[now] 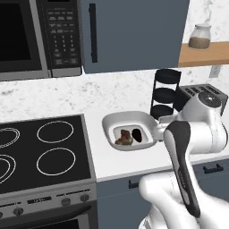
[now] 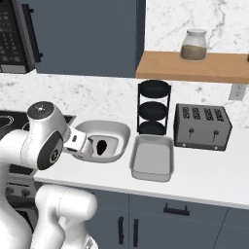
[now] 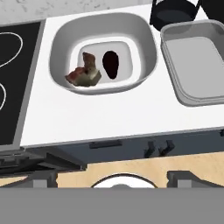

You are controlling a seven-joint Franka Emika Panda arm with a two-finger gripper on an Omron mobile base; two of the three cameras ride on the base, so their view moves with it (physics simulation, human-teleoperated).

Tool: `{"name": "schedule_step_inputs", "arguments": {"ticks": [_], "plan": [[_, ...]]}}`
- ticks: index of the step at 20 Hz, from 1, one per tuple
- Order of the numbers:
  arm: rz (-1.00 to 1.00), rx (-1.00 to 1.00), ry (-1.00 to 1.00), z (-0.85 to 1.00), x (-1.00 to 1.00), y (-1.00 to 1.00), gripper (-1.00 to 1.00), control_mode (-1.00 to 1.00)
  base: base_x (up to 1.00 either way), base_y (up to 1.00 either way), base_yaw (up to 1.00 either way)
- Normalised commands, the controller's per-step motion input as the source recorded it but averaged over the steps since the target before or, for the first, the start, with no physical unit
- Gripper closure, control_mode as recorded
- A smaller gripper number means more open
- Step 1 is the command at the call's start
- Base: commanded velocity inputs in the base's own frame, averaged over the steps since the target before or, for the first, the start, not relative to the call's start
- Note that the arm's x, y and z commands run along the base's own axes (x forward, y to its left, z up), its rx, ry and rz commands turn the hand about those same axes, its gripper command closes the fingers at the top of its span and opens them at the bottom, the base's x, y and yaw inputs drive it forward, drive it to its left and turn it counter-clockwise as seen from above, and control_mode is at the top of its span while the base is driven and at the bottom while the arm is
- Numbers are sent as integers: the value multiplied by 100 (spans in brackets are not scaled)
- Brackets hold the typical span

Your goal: Place one avocado and one steak in each tupperware on the nearby counter, to pack two identical lunches.

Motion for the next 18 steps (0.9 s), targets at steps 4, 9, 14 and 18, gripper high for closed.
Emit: {"name": "schedule_step_inputs", "arguments": {"ticks": [4,9,14,18], "plan": [[0,0,0,98,-100,0,-100,-100,0,0,0],[0,0,0,48,-100,0,-100,-100,0,0,0],[-4,0,0,7,-100,0,-100,-100,0,0,0],[-8,1,0,49,-68,2,-100,-100,0,0,0]]}}
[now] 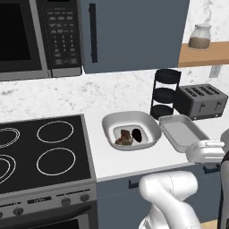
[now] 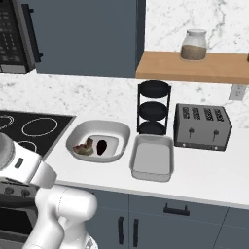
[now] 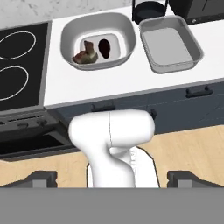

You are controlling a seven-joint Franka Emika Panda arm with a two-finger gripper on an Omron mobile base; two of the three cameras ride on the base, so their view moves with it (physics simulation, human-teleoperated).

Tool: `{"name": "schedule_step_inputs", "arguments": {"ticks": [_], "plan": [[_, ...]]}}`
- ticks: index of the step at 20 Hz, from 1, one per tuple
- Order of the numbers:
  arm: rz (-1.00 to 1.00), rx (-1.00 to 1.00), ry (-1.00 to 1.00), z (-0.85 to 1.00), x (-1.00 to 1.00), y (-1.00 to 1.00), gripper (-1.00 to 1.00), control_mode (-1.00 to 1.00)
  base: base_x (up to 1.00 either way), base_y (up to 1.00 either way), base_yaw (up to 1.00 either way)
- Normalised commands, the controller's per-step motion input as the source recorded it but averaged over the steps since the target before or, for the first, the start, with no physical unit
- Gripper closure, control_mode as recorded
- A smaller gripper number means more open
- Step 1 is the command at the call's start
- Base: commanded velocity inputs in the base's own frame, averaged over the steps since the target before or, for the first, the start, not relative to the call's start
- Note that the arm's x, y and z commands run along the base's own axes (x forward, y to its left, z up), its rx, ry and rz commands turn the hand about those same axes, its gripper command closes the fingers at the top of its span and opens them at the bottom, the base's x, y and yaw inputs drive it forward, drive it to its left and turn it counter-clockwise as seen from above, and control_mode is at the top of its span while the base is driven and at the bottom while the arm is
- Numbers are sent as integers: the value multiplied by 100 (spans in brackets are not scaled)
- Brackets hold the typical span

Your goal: Place one avocado and one steak in each tupperware on the nearby counter, to pack two identical lunches.

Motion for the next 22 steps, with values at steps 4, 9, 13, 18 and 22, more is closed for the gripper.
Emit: {"name": "schedule_step_inputs", "arguments": {"ticks": [4,9,13,18,22], "plan": [[-1,4,0,94,-22,0,-100,-100,0,0,0],[0,0,0,0,0,0,-100,100,-26,0,0],[0,0,0,0,0,0,-100,100,-38,0,1],[0,0,0,0,0,0,-100,100,-70,-8,0],[0,0,0,0,0,0,-100,100,-81,-61,-1]]}}
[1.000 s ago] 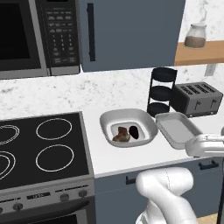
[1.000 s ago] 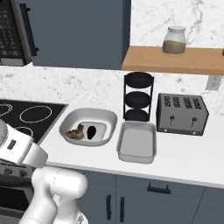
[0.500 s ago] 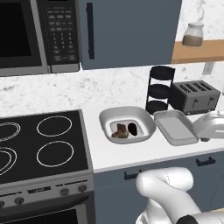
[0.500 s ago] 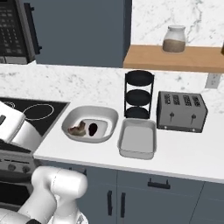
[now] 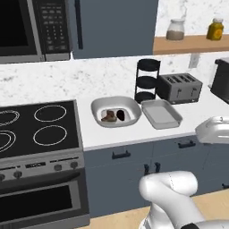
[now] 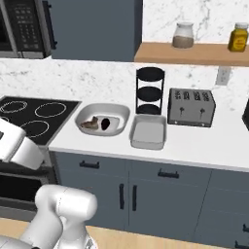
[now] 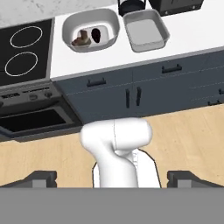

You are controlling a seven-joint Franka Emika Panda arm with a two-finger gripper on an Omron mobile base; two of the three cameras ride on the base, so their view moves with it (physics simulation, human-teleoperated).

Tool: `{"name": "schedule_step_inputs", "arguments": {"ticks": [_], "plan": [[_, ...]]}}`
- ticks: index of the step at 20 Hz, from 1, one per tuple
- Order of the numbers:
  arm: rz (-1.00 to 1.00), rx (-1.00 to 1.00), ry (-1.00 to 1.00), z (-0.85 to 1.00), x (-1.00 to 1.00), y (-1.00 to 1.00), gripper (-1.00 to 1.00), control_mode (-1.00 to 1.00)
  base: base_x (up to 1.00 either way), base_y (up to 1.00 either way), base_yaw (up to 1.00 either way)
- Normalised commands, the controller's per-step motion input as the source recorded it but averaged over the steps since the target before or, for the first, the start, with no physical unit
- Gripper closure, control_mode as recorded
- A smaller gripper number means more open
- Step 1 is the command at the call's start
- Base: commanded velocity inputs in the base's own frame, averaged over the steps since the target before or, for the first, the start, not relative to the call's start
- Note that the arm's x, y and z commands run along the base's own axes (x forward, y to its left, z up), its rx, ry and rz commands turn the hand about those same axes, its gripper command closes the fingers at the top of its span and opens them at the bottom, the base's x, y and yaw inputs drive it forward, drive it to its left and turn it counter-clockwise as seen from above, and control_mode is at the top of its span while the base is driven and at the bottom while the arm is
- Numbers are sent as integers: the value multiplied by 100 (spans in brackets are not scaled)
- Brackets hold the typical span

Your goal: Place one avocado and one steak in each tupperware on the nearby counter, to pack two identical lunches.

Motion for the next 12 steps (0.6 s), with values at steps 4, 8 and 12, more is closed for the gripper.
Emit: {"name": "schedule_step_inputs", "arguments": {"ticks": [4,8,12], "plan": [[0,0,0,0,0,0,-100,100,-18,-99,0],[0,0,0,0,0,0,-100,100,-9,-100,0],[0,0,0,0,0,0,-100,100,-13,-100,0]]}}
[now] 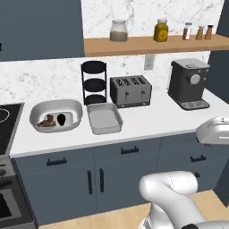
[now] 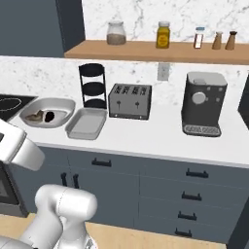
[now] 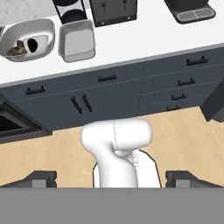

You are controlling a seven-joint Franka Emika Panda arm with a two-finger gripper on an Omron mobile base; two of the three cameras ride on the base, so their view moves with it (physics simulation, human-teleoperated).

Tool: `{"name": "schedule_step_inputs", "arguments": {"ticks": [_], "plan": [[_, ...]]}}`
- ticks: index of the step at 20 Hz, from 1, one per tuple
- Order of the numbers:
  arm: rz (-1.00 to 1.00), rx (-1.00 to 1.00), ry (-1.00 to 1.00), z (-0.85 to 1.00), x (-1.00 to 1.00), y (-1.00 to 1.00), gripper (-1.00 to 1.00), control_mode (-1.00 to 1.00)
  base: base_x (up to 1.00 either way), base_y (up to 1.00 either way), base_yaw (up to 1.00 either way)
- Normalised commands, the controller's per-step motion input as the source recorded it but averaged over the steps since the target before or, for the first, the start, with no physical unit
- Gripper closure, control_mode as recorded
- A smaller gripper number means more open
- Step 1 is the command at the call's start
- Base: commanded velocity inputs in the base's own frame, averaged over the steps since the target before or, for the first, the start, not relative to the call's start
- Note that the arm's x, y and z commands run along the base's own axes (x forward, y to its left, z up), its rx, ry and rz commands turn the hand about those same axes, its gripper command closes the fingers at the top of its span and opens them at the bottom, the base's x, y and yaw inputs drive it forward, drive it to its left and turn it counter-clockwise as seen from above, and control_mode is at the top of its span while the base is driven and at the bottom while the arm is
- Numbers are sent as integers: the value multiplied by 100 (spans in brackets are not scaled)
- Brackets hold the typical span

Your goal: Place one avocado and one steak in each tupperware on the nearby counter, to pack two identical lunches.

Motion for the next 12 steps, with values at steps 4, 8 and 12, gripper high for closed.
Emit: {"name": "schedule_step_inputs", "arguments": {"ticks": [4,8,12], "plan": [[0,0,0,0,0,0,-100,100,-26,-100,0],[0,0,0,0,0,0,-100,100,-21,-100,0],[0,0,0,0,0,0,-100,100,-8,-100,0]]}}
